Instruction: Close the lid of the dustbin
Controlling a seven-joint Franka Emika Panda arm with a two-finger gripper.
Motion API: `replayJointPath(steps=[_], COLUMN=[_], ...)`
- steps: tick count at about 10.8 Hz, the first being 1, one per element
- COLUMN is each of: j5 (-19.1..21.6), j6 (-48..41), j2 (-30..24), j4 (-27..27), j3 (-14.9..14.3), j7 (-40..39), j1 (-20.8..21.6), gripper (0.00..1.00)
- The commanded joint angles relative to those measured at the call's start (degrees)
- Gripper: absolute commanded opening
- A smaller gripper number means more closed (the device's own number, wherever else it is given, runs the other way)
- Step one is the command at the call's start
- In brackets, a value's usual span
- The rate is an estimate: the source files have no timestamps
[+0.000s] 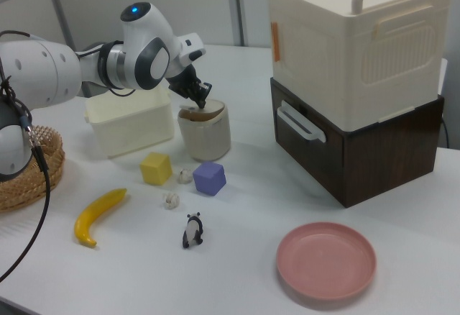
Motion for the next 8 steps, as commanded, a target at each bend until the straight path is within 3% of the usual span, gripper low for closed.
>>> replayJointPath(steps=[1,8], j5=[0.78,0.61], j6=[-1.37,-1.28], j2=[-0.43,0.54], j4=[-1.75,-2.27], j3=[-0.26,-0.26], j7=[-1.47,-1.56], j1=[0.92,1.27], gripper=[0.00,0.00])
